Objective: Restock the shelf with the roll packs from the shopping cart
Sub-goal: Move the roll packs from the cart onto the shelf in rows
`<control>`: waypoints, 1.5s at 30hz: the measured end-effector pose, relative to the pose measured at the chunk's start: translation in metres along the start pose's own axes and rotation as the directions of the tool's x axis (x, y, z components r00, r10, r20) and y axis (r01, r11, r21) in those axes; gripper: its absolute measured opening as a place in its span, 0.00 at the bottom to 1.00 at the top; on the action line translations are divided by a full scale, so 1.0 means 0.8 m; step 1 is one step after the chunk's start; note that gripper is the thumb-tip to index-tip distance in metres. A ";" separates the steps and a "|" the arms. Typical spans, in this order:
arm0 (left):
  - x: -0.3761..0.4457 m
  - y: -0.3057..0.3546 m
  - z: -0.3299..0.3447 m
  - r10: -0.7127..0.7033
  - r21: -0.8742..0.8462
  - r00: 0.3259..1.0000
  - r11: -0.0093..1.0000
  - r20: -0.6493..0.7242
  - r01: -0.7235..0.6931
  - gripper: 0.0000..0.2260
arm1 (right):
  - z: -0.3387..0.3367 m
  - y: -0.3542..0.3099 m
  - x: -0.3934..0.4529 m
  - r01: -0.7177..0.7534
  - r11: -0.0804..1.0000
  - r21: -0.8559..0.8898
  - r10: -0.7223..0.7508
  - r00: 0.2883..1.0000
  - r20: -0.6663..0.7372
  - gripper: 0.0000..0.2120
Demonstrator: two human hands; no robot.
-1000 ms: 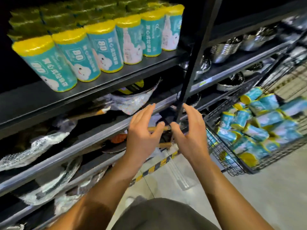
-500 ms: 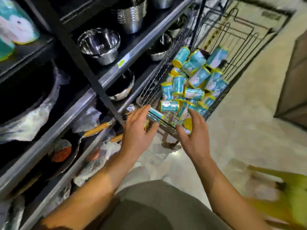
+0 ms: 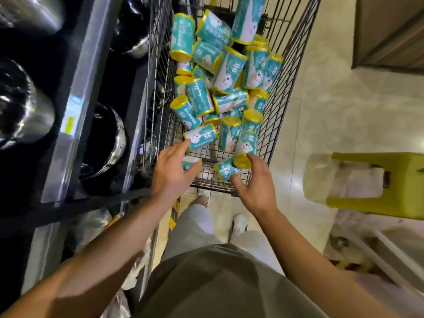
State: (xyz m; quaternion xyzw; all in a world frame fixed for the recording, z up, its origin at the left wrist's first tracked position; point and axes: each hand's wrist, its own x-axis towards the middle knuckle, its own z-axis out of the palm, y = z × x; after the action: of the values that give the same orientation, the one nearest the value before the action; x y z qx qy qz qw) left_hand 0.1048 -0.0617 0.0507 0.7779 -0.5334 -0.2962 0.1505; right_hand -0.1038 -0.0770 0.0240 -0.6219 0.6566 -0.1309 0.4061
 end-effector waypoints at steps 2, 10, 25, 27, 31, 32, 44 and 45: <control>0.040 -0.014 0.005 0.021 0.016 0.997 1.000 0.076 -0.022 0.28 | 0.018 -0.001 0.026 -0.069 0.997 -0.024 0.070 0.998 0.008 0.32; 0.152 -0.085 0.078 -0.030 0.125 0.927 0.992 0.373 -0.018 0.26 | 0.068 0.018 0.141 -0.224 0.940 -0.257 0.234 0.972 0.008 0.35; 0.194 -0.178 0.193 -0.197 0.527 0.763 0.823 0.616 -0.213 0.23 | 0.143 0.077 0.182 -0.471 0.814 -0.340 0.430 0.882 -0.194 0.36; 0.195 -0.173 0.187 -0.192 0.524 0.754 0.821 0.628 -0.227 0.23 | 0.138 0.078 0.185 -0.465 0.811 -0.355 0.425 0.886 -0.187 0.34; 0.204 -0.142 0.167 -0.212 0.474 0.772 0.871 0.599 -0.129 0.30 | 0.117 0.060 0.181 -0.474 0.869 -0.141 0.442 0.873 -0.205 0.31; 0.206 -0.131 0.157 -0.200 0.433 0.791 0.897 0.578 -0.090 0.31 | 0.111 0.054 0.177 -0.474 0.874 -0.105 0.448 0.871 -0.204 0.31; 0.170 -0.019 0.033 -0.413 -0.610 0.696 0.339 0.587 0.716 0.10 | 0.035 -0.039 0.091 -0.412 0.259 0.874 0.524 0.819 0.232 0.25; 0.166 -0.010 0.018 -0.398 -0.636 0.696 0.293 0.598 0.714 0.10 | 0.024 -0.049 0.086 -0.367 0.230 0.902 0.464 0.855 0.230 0.24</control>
State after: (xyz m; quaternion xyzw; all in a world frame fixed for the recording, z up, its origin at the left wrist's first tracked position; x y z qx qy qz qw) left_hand 0.1359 -0.1792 -0.0047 0.6795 -0.0282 -0.6699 0.2980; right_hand -0.0556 -0.1419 0.0131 -0.0790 0.6234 -0.3901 0.6730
